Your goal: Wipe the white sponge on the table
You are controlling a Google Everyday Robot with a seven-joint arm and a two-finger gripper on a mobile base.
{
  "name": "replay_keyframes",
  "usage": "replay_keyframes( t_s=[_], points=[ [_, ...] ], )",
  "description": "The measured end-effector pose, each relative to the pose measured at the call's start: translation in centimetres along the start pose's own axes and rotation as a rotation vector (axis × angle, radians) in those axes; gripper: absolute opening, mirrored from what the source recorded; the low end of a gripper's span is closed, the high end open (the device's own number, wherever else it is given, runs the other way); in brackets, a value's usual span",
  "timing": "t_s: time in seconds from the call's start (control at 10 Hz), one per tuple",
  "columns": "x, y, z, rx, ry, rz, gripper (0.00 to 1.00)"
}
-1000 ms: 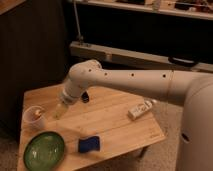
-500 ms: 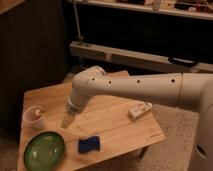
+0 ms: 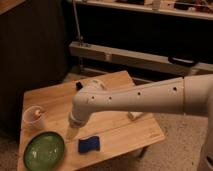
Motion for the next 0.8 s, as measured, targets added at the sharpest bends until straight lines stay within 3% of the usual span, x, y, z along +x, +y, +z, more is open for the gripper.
replay_keyframes(
  t_s=[0.2,0.3,0.8],
  points=[
    [2.0,0.4,0.2,0.024,-0.035,0.035,0.65],
    [3.7,0.2,0.3,0.049,-0.054,0.093,0.65],
    [4.2,0.2,0.4,0.056,-0.063,0.113,0.65]
  ],
)
